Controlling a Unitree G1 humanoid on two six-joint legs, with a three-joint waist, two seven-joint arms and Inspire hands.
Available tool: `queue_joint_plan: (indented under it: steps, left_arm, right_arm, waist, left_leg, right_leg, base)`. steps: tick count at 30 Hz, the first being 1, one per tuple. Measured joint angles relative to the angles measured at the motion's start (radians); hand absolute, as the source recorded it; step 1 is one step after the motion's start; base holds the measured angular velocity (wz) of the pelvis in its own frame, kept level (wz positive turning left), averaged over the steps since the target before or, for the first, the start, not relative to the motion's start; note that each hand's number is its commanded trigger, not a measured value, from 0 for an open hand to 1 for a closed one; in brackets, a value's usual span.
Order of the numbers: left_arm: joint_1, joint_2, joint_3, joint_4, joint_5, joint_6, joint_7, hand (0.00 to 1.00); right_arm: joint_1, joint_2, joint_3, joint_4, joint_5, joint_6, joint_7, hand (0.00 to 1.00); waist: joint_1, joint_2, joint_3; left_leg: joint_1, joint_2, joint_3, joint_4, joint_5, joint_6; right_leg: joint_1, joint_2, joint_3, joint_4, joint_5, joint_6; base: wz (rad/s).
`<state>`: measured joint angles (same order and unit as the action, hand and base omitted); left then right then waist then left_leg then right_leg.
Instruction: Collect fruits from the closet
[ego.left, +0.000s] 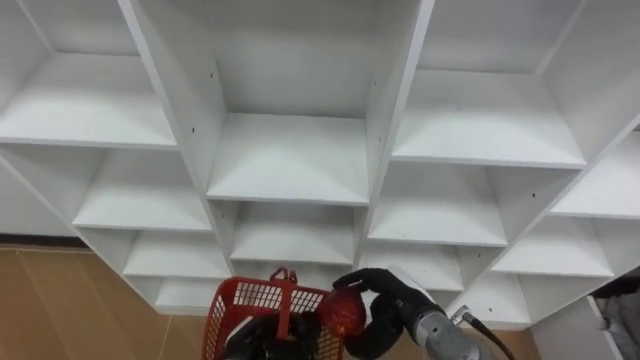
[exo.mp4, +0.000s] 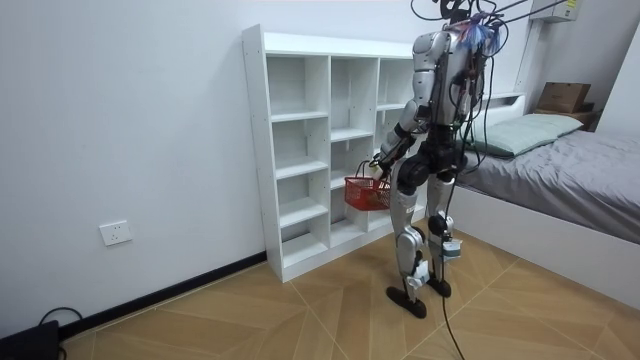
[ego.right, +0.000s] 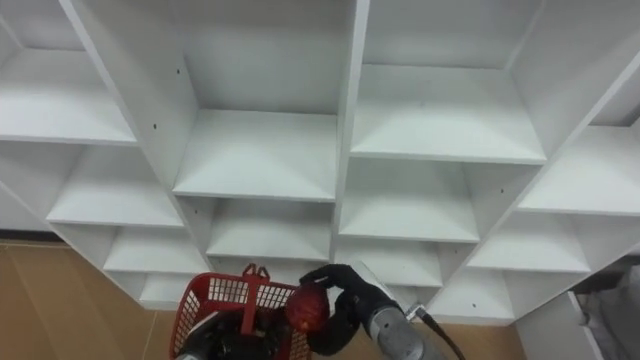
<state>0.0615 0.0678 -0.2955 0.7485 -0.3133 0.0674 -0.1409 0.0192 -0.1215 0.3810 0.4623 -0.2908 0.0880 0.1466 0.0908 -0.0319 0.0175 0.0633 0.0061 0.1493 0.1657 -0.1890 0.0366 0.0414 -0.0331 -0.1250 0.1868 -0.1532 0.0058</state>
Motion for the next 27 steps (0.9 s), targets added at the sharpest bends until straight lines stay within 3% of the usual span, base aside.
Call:
queue_joint_plan:
  steps: [15,27]
  left_arm:
    - [0.0,0.001,-0.001,0.001,-0.001,0.0,-0.007,1.0]
    - [0.0,0.002,0.0,0.001,-0.001,0.0,-0.008,1.0]
  right_arm:
    - [-0.004,0.0,0.031,0.0,0.0,0.0,0.009,1.0]
    - [-0.02,0.0,0.031,0.0,-0.003,0.0,0.009,1.0]
  waist:
    - [-0.001,-0.004,0.0035]
    - [0.0,-0.007,0.0019]
  left_leg:
    - [0.001,-0.001,-0.013,0.001,0.0,0.0]
    - [0.001,-0.002,-0.016,0.002,0.0,0.0]
  right_leg:
    - [0.006,-0.001,-0.011,-0.001,0.0,0.0]
    - [0.008,-0.002,-0.013,-0.003,-0.001,0.001]
  base:
    - [0.01]
    - [0.0]
